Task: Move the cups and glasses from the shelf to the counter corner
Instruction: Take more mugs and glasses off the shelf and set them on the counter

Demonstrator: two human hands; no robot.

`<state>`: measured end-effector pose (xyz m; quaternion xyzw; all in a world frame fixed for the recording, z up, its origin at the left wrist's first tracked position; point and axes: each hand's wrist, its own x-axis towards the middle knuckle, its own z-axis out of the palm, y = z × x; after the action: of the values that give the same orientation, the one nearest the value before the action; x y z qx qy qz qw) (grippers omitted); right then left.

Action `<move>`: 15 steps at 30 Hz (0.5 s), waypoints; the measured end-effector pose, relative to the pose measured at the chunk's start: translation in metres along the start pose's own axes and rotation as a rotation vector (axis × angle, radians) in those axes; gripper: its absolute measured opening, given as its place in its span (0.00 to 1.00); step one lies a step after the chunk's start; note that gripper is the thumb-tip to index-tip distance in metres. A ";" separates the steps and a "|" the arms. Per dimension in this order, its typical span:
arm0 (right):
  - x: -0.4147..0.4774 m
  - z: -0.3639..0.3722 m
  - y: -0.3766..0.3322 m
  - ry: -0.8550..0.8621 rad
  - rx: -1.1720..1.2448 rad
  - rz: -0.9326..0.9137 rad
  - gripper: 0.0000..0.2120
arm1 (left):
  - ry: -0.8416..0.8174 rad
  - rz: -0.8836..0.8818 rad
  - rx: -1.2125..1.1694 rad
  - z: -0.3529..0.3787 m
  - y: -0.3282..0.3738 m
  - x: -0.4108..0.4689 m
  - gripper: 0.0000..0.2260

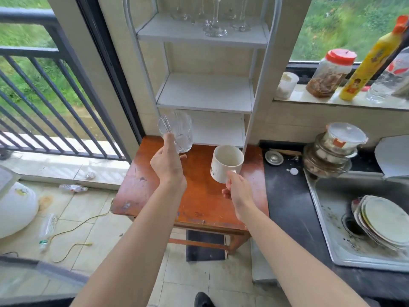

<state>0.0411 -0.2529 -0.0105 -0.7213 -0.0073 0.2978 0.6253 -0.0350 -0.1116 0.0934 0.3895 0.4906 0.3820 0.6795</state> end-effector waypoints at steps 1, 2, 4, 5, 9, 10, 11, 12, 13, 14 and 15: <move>-0.004 -0.005 0.003 0.009 0.007 0.005 0.09 | 0.000 0.010 0.025 -0.005 -0.006 -0.006 0.17; -0.010 -0.011 0.006 0.021 0.019 0.004 0.11 | -0.003 0.021 0.061 -0.011 -0.012 -0.014 0.17; -0.025 -0.028 0.009 0.049 0.053 -0.011 0.14 | -0.010 0.048 0.138 -0.018 -0.024 -0.034 0.16; -0.034 -0.039 0.010 0.059 0.072 -0.019 0.15 | -0.018 0.063 0.167 -0.020 -0.030 -0.045 0.16; -0.072 -0.104 0.010 0.133 0.157 -0.073 0.17 | -0.117 0.094 0.216 -0.009 -0.060 -0.104 0.13; -0.086 -0.126 0.011 0.167 0.176 -0.101 0.18 | -0.154 0.104 0.231 -0.002 -0.068 -0.125 0.14; -0.100 -0.145 0.012 0.203 0.181 -0.128 0.19 | -0.188 0.119 0.243 0.004 -0.075 -0.144 0.15; -0.119 -0.172 0.015 0.257 0.193 -0.156 0.20 | -0.240 0.134 0.261 0.013 -0.083 -0.171 0.15; -0.138 -0.200 0.016 0.308 0.209 -0.182 0.21 | -0.291 0.150 0.276 0.022 -0.093 -0.199 0.14; -0.159 -0.228 0.019 0.360 0.224 -0.196 0.22 | -0.337 0.163 0.291 0.031 -0.103 -0.230 0.13; -0.182 -0.258 0.022 0.417 0.233 -0.207 0.23 | -0.380 0.163 0.307 0.041 -0.113 -0.262 0.14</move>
<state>-0.0035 -0.5593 0.0562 -0.6856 0.0821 0.0760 0.7193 -0.0397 -0.3998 0.0963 0.5912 0.3734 0.2766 0.6592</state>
